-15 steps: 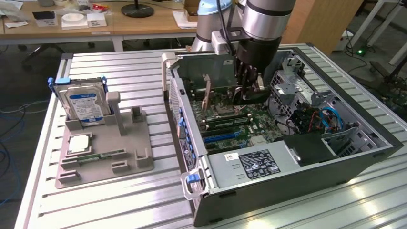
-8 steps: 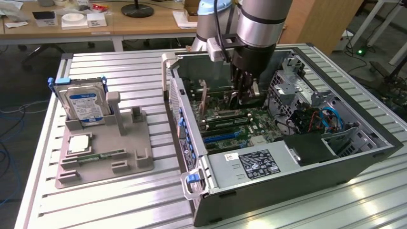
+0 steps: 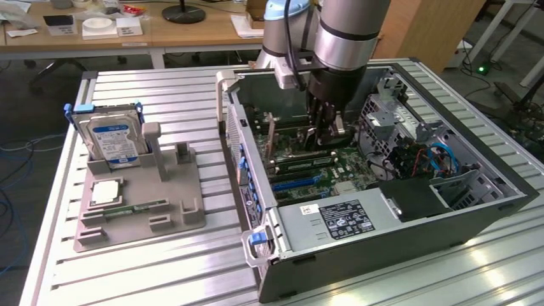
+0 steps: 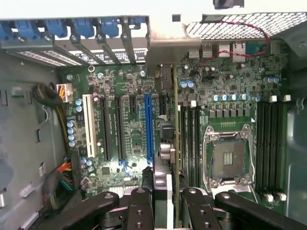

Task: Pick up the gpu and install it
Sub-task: 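Insert the gpu into the slot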

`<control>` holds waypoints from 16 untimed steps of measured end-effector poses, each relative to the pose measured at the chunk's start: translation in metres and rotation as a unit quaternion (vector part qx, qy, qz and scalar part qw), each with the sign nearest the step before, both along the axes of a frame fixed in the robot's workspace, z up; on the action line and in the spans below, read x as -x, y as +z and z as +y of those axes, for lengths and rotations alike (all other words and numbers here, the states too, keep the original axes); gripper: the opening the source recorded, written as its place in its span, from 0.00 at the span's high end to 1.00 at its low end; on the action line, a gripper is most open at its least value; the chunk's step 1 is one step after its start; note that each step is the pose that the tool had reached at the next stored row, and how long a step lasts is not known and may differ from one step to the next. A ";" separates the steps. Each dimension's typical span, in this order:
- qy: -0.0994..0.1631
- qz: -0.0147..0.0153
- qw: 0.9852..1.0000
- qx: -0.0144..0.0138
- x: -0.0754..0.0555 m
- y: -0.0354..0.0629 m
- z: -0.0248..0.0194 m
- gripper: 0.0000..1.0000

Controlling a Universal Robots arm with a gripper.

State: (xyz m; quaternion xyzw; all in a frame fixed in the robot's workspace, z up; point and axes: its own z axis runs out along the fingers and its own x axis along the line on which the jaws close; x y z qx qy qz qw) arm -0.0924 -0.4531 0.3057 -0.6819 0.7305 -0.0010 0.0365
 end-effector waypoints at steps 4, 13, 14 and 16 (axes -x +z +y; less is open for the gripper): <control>0.000 0.000 1.000 0.000 0.004 -0.0047 -0.0004 0.71; 0.000 0.000 1.000 0.000 0.004 -0.0203 -0.0039 0.71; 0.000 0.000 1.000 0.001 0.004 -0.0219 -0.0039 0.71; 0.000 0.001 1.000 0.003 0.004 -0.0251 -0.0039 0.71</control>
